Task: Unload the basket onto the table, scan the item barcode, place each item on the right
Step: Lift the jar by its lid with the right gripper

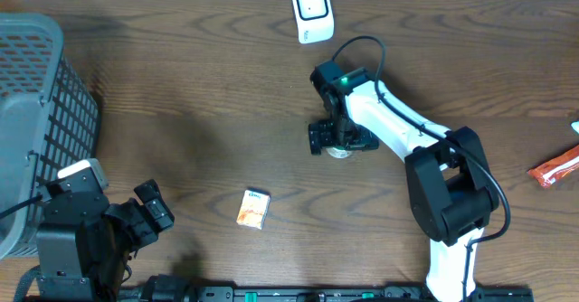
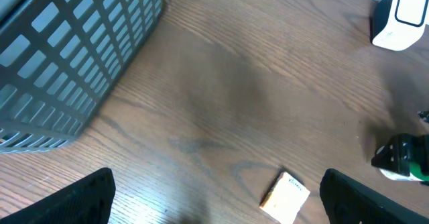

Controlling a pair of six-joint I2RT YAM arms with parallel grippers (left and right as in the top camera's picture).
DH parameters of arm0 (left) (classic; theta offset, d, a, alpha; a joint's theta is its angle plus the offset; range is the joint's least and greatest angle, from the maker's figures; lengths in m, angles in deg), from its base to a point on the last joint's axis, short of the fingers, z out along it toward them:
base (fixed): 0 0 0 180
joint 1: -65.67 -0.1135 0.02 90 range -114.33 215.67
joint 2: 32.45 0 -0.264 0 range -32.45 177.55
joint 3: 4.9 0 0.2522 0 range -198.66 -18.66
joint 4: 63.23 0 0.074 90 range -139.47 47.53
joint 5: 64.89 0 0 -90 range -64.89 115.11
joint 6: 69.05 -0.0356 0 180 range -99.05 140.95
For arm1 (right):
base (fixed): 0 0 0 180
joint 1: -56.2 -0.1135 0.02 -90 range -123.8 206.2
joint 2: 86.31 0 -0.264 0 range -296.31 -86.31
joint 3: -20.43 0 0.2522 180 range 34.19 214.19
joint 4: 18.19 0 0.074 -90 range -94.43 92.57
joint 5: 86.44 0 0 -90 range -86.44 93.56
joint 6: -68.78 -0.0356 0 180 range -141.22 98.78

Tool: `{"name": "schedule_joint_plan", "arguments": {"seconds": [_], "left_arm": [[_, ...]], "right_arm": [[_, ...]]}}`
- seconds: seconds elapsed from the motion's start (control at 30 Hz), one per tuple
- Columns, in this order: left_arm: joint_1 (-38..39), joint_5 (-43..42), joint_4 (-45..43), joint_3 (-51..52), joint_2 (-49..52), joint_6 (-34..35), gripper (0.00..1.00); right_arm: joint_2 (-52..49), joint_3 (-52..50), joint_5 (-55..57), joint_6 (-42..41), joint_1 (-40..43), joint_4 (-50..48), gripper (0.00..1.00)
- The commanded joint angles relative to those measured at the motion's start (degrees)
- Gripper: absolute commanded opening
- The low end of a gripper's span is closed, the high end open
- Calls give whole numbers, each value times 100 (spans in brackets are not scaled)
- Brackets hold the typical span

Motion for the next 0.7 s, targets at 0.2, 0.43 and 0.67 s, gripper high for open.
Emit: {"name": "schedule_joint_plan", "arguments": {"seconds": [0.2,0.43,0.67], "left_arm": [[-28,17,15,13,11,-72,98],[-28,17,15,13,11,-72,98],[-28,17,15,13,11,-72,98]], "right_arm": [[-48,186,-26,404,142,-74,99],[-160,170,-28,527,138,-168,98],[-448,170,-28,664,133,-190,88]]}}
